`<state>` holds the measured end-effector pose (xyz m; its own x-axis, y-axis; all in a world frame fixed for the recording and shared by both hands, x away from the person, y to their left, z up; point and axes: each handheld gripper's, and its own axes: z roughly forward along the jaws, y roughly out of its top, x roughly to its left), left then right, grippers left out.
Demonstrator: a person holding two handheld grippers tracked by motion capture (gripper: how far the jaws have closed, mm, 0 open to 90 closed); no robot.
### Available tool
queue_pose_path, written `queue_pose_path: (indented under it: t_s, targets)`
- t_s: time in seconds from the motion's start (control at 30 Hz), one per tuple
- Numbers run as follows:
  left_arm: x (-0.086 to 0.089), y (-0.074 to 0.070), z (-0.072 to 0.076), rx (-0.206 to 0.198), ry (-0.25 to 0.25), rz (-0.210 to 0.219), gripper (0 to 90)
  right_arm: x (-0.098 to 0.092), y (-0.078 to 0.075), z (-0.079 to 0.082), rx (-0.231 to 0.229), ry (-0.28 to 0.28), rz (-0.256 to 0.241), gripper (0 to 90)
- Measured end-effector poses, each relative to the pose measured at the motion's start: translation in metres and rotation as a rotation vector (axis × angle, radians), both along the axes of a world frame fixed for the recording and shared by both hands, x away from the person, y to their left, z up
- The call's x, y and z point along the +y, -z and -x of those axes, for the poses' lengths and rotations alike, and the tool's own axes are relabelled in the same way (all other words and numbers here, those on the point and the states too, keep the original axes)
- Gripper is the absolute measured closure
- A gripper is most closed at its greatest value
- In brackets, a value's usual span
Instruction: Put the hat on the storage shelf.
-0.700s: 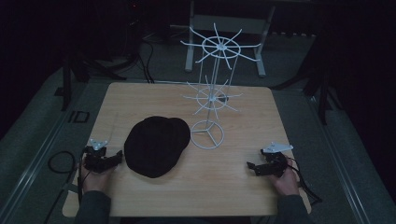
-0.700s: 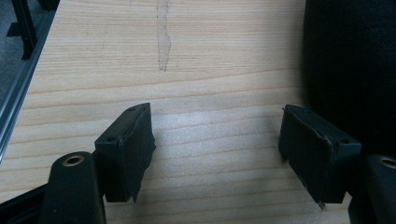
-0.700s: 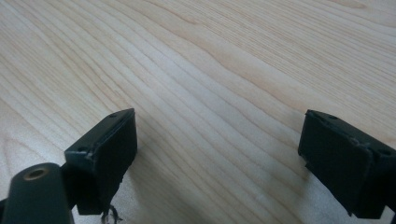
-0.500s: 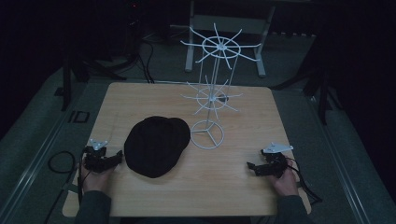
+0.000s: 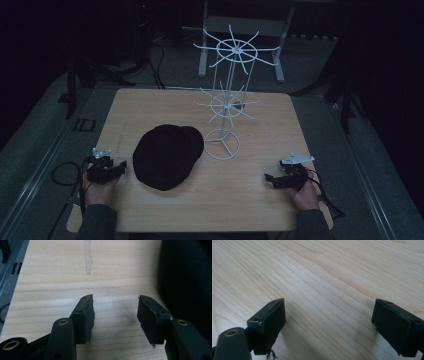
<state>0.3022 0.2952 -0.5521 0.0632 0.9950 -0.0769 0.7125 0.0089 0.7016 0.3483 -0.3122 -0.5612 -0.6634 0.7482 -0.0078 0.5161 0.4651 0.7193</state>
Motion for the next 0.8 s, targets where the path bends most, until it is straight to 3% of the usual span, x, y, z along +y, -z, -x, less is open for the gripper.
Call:
queue_pose_path:
  t_s: [0.2,0.47,0.8]
  targets:
    - [-0.006,-0.02,0.001,-0.04,0.058,0.003,46.5,0.0,0.0,0.0,0.0,0.001,0.0,11.7]
    - [-0.013,-0.041,0.003,-0.083,0.095,0.026,45.4,0.0,0.0,0.0,0.0,0.003,-0.001,11.7]
    - [-0.046,-0.06,-0.002,-0.101,0.213,0.024,44.3,0.0,0.0,0.001,0.0,0.005,0.0,11.7]
